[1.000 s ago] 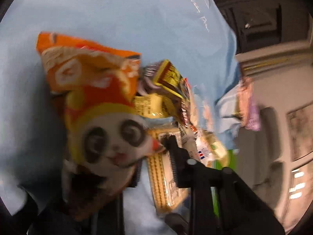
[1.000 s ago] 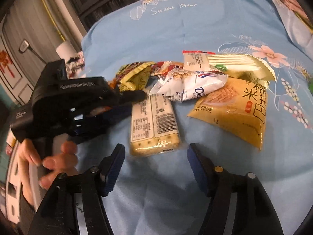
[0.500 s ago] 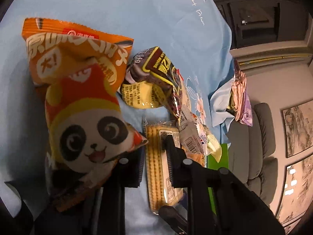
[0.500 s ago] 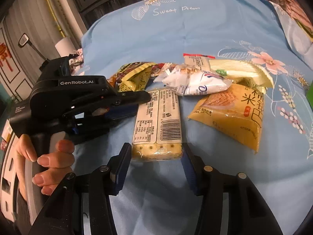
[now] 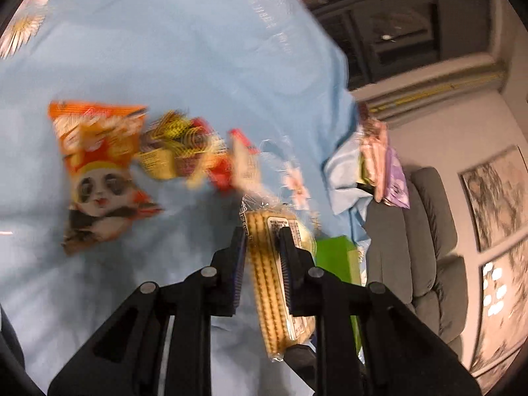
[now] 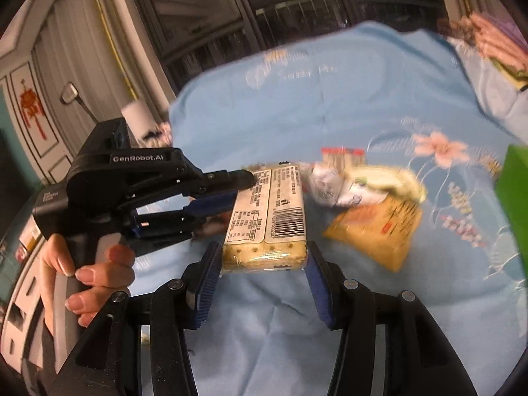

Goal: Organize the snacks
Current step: 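Carry the biscuit pack into the green box and open the left gripper, then move the right gripper over the pale green-and-white snack bag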

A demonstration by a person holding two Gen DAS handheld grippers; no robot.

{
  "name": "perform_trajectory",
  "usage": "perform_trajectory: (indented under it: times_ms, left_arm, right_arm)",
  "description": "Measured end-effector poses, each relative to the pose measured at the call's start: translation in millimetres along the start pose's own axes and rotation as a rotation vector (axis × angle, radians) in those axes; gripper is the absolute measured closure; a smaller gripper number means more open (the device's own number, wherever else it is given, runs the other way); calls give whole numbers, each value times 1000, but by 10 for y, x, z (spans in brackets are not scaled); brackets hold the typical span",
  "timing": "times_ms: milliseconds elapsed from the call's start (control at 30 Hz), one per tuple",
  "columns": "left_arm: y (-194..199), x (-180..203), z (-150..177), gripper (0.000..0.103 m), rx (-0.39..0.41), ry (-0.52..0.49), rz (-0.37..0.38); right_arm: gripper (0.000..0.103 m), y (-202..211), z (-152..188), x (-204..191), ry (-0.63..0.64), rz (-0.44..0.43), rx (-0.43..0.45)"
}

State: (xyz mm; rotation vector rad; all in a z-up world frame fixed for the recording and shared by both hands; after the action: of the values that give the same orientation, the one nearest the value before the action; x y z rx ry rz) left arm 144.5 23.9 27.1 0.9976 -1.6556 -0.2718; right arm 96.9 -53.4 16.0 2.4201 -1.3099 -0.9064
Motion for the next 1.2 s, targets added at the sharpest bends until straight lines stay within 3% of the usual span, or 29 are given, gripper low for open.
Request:
perform_trajectory:
  times_ms: [133,267,400,567,733,867,900,1000,1067,1100,1133,1167,1200]
  left_arm:
    - [49,514,147,84,-9,-70,44]
    - [-133,1031,413,84,-50,-152,80]
    - [-606,1642,823,84,-142,-226,123]
    - [-1229,2253,1317,83,-260,-298,161]
    - [-1739,2486,1670,83,-353,-350,110]
    - [-1916,2528,1788,84,-331,-411,36]
    - [-1932,2514,1780,82,-322,-420,16]
    - [-1939,2472,1683,56,-282,-420,-27]
    - [-1888,2433,1554,30,-221,-401,-42]
    - [-1838,2427,1503,25,-201,-392,-34]
    - [-1789,2420,1471,11,-189,-386,-29]
    - [-1704,2392,1402,0,-168,-382,-34]
    - [-1620,2370,1327,1,-137,-384,-37]
  right_arm:
    - [51,447,-122,-8,30,30,68]
    - [51,1007,-178,249,25,92,137]
    - [51,1465,-147,692,-2,222,162]
    - [51,2007,-30,1392,-139,347,207]
    - [51,2264,139,1840,-276,422,240]
    - [51,2334,266,1953,-317,469,224]
    - [51,2347,295,1952,-317,471,222]
    - [51,2337,329,1966,-313,481,213]
    - [51,2372,358,1926,-327,485,233]
    - [51,2387,366,1913,-333,497,238]
    - [50,2419,362,1883,-327,524,241]
    - [46,2428,337,1880,-317,542,239]
    - [34,2436,305,1856,-300,562,237]
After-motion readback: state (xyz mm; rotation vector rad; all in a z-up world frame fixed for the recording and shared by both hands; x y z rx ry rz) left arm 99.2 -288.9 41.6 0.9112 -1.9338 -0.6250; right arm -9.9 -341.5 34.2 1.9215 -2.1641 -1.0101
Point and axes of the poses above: each gripper's, at about its wrist camera, not at the fingertips, and y roughly against the way its jaws point, x to its right, z to its underside, the point moved 10 cm from there along -y, roughly the way its jaws point, and after that the axes turned 13 degrees about -z, right-handed, at the moved point
